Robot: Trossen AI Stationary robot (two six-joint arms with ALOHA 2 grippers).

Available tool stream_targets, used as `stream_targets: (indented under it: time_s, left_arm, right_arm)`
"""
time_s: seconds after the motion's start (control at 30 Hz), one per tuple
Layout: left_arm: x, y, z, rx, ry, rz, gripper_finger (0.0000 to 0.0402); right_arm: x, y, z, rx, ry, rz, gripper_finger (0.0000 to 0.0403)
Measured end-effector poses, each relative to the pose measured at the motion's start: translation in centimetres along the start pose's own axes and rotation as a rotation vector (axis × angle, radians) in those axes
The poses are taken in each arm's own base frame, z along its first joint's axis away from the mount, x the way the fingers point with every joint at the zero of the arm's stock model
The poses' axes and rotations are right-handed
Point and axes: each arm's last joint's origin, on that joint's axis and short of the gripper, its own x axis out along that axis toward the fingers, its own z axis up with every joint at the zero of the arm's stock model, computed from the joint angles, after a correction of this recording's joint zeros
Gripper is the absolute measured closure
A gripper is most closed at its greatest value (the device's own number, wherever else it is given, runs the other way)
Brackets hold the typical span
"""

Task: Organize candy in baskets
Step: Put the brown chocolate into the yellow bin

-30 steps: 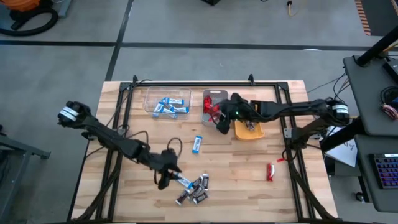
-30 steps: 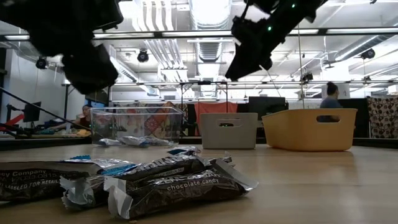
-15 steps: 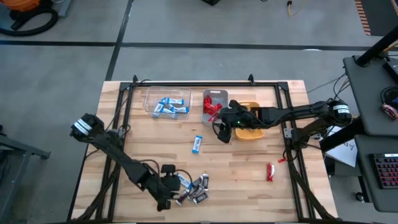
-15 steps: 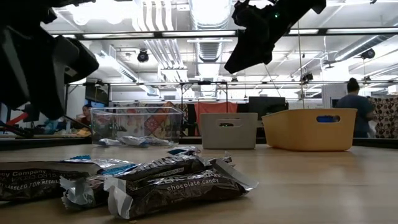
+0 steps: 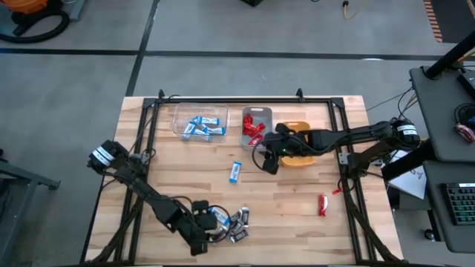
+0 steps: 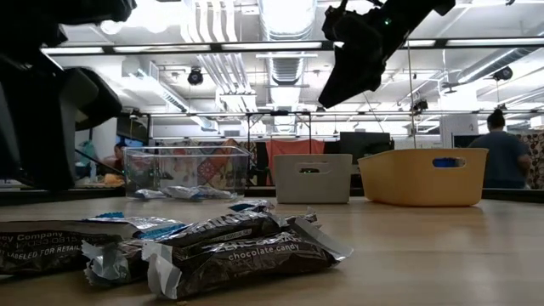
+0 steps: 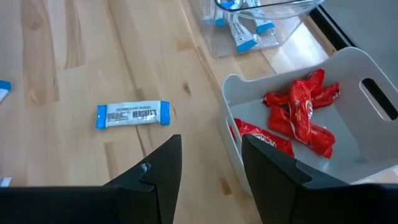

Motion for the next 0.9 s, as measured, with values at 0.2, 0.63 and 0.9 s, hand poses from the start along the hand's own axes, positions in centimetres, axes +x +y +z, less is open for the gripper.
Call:
stream_targets:
  time_s: [0.2, 0.63, 0.9]
  left_arm:
    - [0.4, -0.1, -0.1, -0.013, 0.005, 0.005, 0.0211]
    - [1.6, -0.3, -0.4, -0.065, 0.011, -0.03, 0.0194]
    - [2.9, -0.1, -1.1, -0.077, 0.035, 0.005, 0.0194]
  right_arm:
    - [0.0, 0.1, 0.0, 0.012, 0.001, 0.004, 0.0243]
    - [-0.3, 0.9, -0.4, 0.008, 0.019, 0.02, 0.0243]
    - [-0.4, 1.3, -0.5, 0.006, 0.019, 0.029, 0.0243]
